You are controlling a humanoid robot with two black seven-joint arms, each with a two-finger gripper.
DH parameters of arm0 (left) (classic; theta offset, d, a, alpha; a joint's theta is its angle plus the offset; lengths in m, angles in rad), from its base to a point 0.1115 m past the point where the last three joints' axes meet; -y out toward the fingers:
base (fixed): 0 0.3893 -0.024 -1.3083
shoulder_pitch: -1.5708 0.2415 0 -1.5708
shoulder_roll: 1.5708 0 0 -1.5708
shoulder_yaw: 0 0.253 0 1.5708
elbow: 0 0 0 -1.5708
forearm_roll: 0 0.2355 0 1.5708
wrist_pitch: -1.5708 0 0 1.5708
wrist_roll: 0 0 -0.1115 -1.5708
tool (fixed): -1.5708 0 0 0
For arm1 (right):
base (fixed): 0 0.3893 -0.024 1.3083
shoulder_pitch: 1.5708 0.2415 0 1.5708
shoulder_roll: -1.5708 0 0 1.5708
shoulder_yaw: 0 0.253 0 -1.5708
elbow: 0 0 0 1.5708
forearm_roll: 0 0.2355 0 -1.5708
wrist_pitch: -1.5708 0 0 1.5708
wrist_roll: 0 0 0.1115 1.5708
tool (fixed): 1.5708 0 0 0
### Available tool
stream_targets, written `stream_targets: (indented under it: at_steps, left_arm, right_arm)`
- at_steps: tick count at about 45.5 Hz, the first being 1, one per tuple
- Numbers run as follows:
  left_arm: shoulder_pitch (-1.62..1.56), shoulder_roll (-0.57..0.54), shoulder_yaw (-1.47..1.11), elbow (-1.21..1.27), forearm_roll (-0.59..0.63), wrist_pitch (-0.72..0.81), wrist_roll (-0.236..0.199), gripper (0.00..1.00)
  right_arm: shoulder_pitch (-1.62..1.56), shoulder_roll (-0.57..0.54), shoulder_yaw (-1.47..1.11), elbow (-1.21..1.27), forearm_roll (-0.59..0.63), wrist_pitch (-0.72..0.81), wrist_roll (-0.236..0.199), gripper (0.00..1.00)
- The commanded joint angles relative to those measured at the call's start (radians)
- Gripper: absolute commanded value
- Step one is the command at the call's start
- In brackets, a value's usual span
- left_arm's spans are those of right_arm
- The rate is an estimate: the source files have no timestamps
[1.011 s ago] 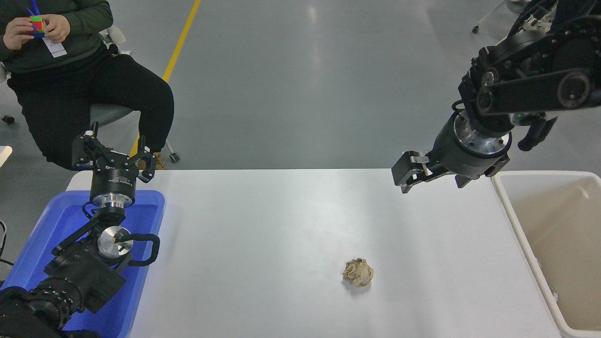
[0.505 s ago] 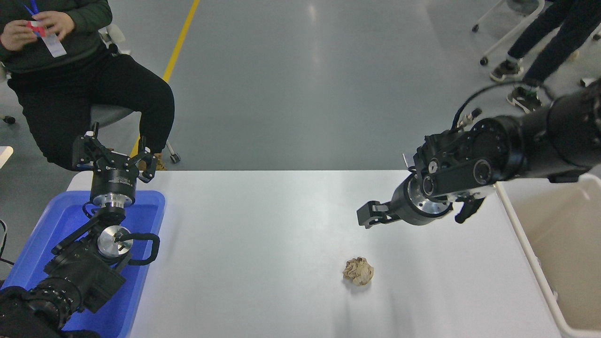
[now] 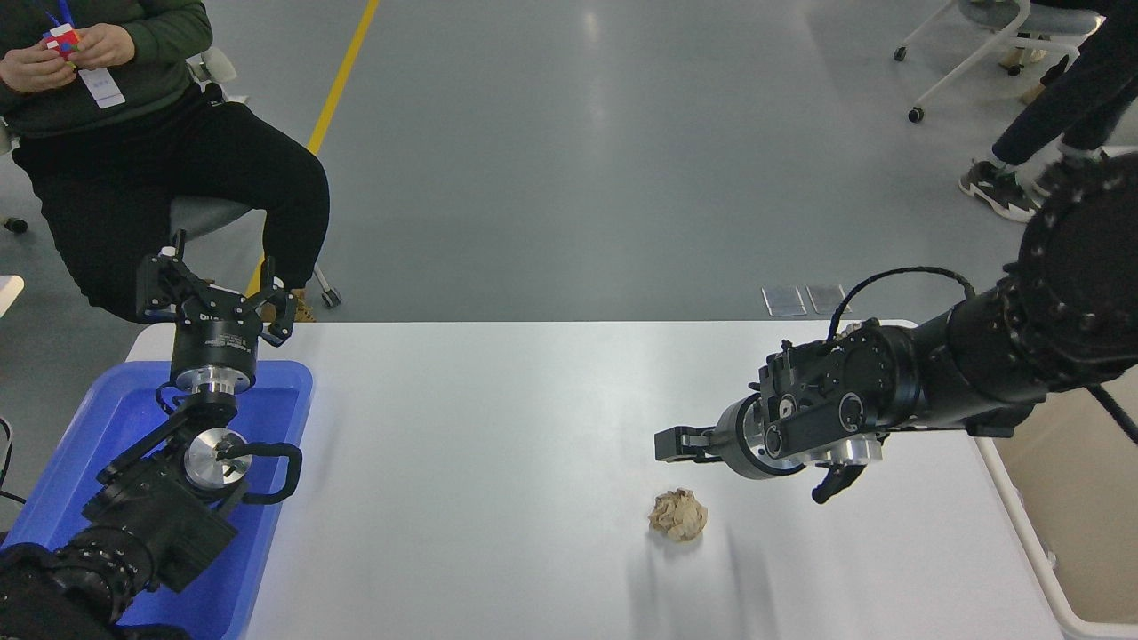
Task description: Pick up paper ball place in dustbin
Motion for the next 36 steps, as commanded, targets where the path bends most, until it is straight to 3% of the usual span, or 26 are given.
stream_targets:
  at_steps: [1, 36]
  left_arm:
    - [0.0, 0.0, 0.002, 0.0, 0.0, 0.0, 0.0, 0.99]
    - [0.0, 0.0, 0.002, 0.0, 0.0, 0.0, 0.0, 0.99]
  right_arm:
    - [-0.095, 0.001, 0.025, -0.034, 0.001, -0.071, 0.0, 1.0]
    - [-0.204, 0.001, 0.154, -0.052, -0.011, -0.117, 0.002, 1.0]
